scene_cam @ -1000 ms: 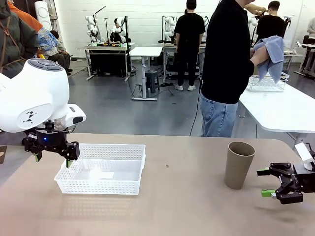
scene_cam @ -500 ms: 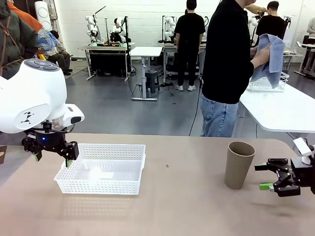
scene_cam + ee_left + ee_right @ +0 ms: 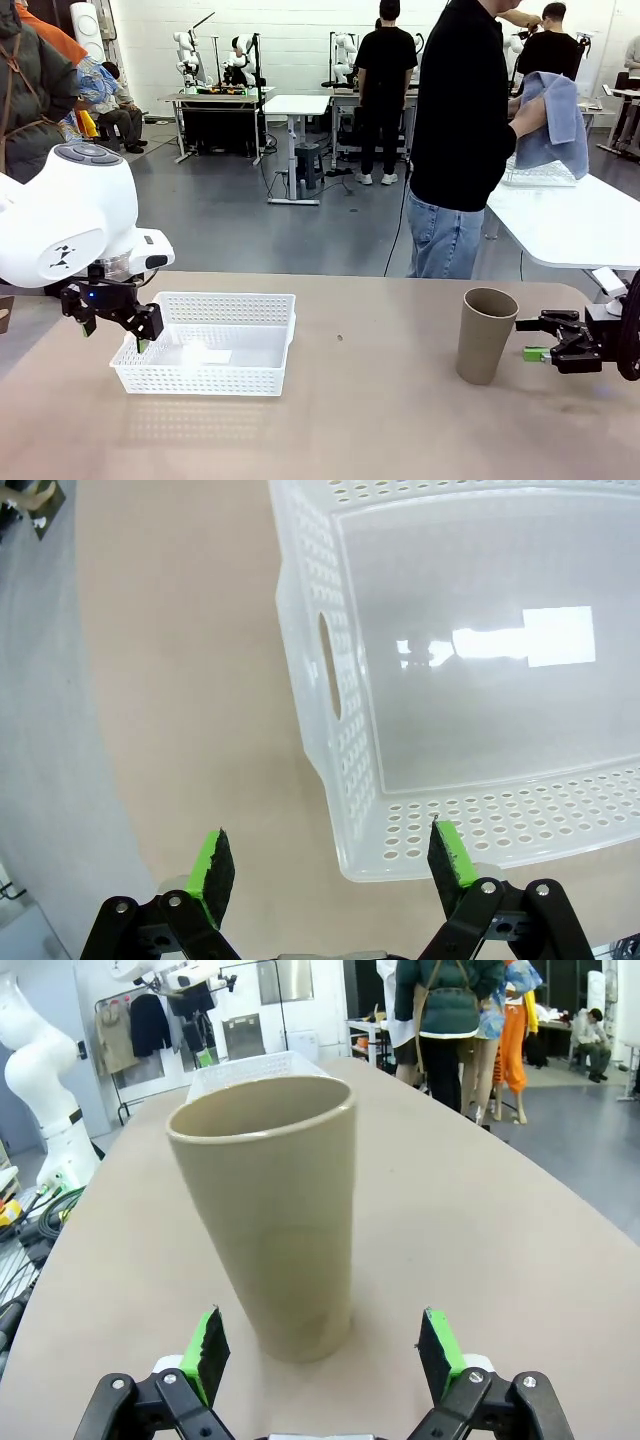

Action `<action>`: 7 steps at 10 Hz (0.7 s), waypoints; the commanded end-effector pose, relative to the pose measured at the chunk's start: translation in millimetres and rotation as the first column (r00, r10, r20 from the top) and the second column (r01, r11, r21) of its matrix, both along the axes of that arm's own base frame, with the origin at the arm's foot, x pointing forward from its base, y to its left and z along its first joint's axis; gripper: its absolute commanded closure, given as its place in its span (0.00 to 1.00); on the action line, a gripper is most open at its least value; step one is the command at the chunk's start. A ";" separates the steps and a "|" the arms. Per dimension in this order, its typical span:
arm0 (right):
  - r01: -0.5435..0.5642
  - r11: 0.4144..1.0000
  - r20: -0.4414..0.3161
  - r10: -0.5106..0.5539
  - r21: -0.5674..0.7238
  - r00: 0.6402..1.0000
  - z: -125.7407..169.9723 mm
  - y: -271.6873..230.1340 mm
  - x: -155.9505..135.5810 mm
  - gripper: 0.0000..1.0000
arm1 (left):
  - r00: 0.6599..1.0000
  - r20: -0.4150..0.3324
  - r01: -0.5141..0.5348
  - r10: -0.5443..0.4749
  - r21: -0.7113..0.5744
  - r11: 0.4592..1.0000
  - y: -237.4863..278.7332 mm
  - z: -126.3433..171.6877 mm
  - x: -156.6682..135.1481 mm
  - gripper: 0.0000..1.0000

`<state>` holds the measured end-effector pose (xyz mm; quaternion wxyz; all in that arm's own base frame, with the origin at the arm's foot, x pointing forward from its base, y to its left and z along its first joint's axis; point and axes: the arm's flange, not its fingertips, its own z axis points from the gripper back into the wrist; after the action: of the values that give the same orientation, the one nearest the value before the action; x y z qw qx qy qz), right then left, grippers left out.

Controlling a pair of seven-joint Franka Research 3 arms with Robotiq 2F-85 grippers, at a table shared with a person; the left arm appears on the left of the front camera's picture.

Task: Clean and organize the cups into the basket.
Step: Pick up the Organizing basket and move it to the center of the table, then pick up the Reusable plastic cup from the right side of the table and place it inside the Organizing basket.

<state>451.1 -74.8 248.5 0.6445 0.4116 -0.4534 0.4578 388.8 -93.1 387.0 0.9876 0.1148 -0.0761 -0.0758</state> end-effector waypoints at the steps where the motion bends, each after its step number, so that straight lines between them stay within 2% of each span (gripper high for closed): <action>1: 0.014 0.999 -0.029 -0.013 0.045 0.999 -8.1 -0.6 11.9 0.00 | 1.000 0.005 0.005 -0.006 0.022 1.000 1.8 -5.4 -0.3 0.00; 4: -0.014 0.998 -0.060 0.017 0.060 0.998 -22.7 10.2 25.2 0.00 | 0.999 0.010 -0.033 0.033 0.016 0.999 5.1 -2.3 2.5 0.00; 7: -0.030 0.996 -0.036 0.034 0.087 0.999 -27.5 16.5 33.9 0.00 | 0.988 -0.060 -0.144 0.141 -0.048 0.988 12.4 -8.9 14.6 0.00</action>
<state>476.2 -61.7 221.3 0.6325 0.4493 -0.4417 0.4505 393.5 -81.6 379.8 0.9921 0.1072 -0.0549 -0.0361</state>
